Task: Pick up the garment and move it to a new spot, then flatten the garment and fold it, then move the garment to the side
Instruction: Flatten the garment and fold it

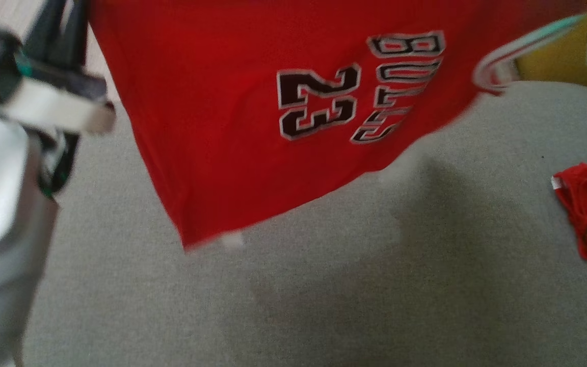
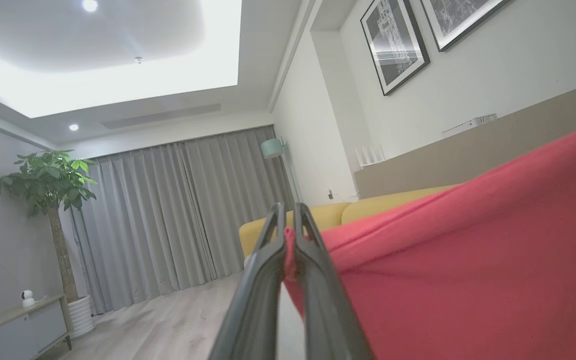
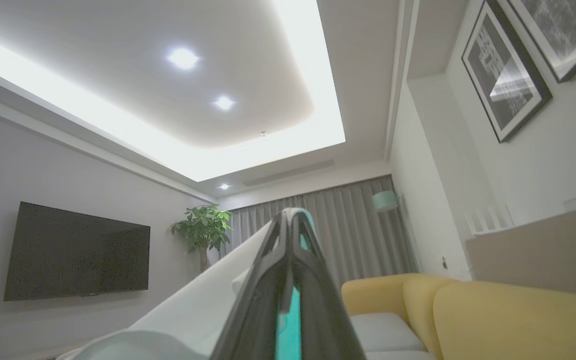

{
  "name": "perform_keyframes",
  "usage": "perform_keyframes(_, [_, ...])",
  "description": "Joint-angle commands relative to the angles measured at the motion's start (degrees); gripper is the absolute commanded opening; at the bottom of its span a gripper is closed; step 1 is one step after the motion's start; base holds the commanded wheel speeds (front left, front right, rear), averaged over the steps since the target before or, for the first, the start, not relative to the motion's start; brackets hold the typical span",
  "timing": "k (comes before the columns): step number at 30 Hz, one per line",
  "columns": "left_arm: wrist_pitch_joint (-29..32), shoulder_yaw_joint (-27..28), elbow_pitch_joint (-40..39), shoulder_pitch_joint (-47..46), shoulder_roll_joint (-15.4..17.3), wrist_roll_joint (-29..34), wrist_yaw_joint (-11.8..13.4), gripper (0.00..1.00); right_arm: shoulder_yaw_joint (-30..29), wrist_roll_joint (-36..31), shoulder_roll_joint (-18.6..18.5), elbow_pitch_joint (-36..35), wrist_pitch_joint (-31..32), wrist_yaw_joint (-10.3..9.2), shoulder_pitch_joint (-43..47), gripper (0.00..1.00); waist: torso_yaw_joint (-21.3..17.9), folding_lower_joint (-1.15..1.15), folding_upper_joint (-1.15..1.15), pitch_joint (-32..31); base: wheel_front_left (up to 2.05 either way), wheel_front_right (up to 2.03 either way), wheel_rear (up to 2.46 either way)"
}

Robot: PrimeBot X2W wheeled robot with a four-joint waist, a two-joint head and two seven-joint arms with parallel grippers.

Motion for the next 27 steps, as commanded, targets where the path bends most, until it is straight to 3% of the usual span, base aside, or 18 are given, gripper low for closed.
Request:
perform_keyframes(1, [2.26,0.85,-1.6,-5.64,3.71,0.35,0.1,0.0,0.88,-0.37,-1.04,-2.33,1.81,-0.05,-4.43,0.0,0.21,0.01,0.0,0.62,0.0,0.0,0.0])
perform_keyframes(10, [6.7,-1.51,3.03,-14.44,2.15,-0.94,0.58,0.0,2.36,-5.03,-1.51,2.61,5.4,-0.05,-16.12,0.0,0.03,0.01,0.0,10.35,0.0,0.0,0.0])
perform_keyframes(16, [0.79,-1.72,8.19,-23.61,0.28,2.81,3.6,0.0,1.04,-9.4,-0.99,11.36,0.76,-0.05,-27.9,0.0,-0.08,0.01,0.0,19.02,0.0,0.0,0.0])
perform_keyframes(21, [-4.98,-1.06,12.0,-30.7,-1.44,5.61,6.58,0.0,-1.61,-11.31,-0.37,17.19,-3.07,-0.05,-36.44,0.0,-0.56,0.01,0.0,21.87,0.0,0.0,0.0])
perform_keyframes(27, [-5.91,0.46,10.97,-28.48,-2.69,7.05,7.44,0.0,-0.29,-8.56,-0.09,18.77,-4.02,-0.05,-35.45,0.0,-2.03,0.01,0.0,22.15,0.0,0.0,0.0])
